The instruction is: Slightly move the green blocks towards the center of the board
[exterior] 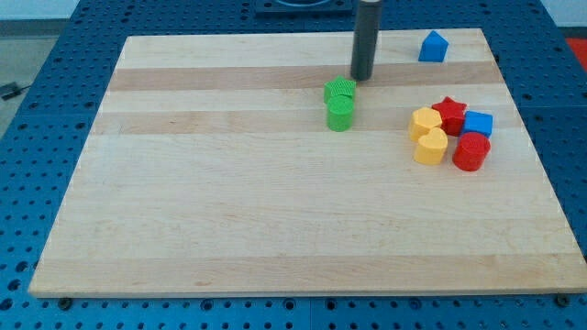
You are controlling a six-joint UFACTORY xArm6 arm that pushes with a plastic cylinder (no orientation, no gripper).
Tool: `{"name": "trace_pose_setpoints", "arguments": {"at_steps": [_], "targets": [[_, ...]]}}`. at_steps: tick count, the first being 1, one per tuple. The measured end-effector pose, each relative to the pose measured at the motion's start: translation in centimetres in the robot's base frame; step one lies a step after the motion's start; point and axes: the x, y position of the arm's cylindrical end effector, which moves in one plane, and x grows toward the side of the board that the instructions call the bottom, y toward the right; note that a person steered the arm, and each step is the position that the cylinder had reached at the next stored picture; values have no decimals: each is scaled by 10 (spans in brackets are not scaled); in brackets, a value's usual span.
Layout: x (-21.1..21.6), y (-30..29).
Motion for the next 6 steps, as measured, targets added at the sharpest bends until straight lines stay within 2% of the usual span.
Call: {"name": "trace_pose_setpoints", "arguments": {"at_steps": [2, 4, 6], "targets": [[28, -5], [47, -60], [52, 18]]}}
